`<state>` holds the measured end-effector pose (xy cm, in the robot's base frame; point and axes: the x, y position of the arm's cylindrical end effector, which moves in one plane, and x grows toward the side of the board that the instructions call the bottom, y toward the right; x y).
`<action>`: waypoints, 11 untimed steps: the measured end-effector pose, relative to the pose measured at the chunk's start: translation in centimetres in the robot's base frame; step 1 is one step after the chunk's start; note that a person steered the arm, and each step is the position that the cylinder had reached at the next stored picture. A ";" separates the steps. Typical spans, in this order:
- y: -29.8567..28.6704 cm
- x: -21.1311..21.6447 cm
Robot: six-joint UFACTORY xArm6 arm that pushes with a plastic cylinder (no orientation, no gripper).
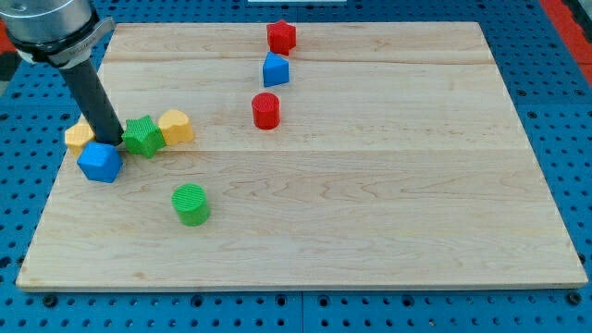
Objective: Push blue cube into yellow heart and green star
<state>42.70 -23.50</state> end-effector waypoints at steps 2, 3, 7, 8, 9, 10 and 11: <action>-0.3 -4.6; -4.4 -6.3; -3.5 5.6; 1.1 4.8; 4.8 4.4; 7.1 3.7; 6.8 3.9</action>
